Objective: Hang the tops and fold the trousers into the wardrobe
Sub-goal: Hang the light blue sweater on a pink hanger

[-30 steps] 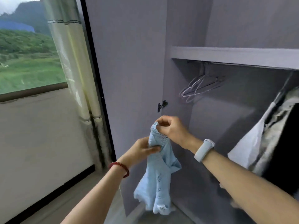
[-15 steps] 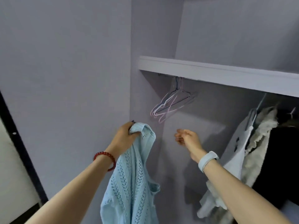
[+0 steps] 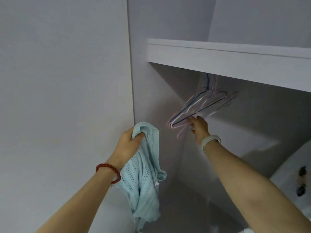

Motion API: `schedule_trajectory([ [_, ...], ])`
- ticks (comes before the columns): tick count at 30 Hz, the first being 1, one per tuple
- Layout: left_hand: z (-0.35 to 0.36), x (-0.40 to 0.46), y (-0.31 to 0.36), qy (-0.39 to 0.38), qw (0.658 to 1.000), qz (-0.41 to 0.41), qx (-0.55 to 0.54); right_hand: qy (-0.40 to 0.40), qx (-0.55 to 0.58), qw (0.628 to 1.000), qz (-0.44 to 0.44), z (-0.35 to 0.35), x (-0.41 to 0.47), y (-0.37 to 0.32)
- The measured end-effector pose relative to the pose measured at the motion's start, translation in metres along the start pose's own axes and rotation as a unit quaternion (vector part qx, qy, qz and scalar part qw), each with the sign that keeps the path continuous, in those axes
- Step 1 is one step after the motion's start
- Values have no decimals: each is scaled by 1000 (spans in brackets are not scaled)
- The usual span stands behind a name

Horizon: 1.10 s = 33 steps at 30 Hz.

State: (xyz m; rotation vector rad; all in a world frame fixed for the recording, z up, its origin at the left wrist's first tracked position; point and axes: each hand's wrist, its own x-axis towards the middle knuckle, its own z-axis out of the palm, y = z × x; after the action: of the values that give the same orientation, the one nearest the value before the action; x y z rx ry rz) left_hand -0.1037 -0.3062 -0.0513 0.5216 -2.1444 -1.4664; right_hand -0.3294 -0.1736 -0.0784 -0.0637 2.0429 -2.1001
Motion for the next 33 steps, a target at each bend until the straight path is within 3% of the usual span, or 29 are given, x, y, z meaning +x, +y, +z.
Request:
schedule_trajectory([
  [12,8,-3,9,-34,999,16,3,93,35,988,-118,-31,-45,-23],
  [19,-3,-35,4,-82,990,88,72,67,-47,987,-142,-68,-150,34],
  [24,-13,-66,2,-97,976,57,187,47,-80,983,-162,-87,-242,86],
  [28,-15,-86,-1,-154,977,29,144,95,-104,986,-84,-102,-266,94],
  [31,-9,-93,-8,-207,966,-2,152,212,-164,963,-17,-113,-277,114],
  [33,-5,-95,-13,-226,959,-38,168,282,-160,946,-21,-117,-290,128],
])
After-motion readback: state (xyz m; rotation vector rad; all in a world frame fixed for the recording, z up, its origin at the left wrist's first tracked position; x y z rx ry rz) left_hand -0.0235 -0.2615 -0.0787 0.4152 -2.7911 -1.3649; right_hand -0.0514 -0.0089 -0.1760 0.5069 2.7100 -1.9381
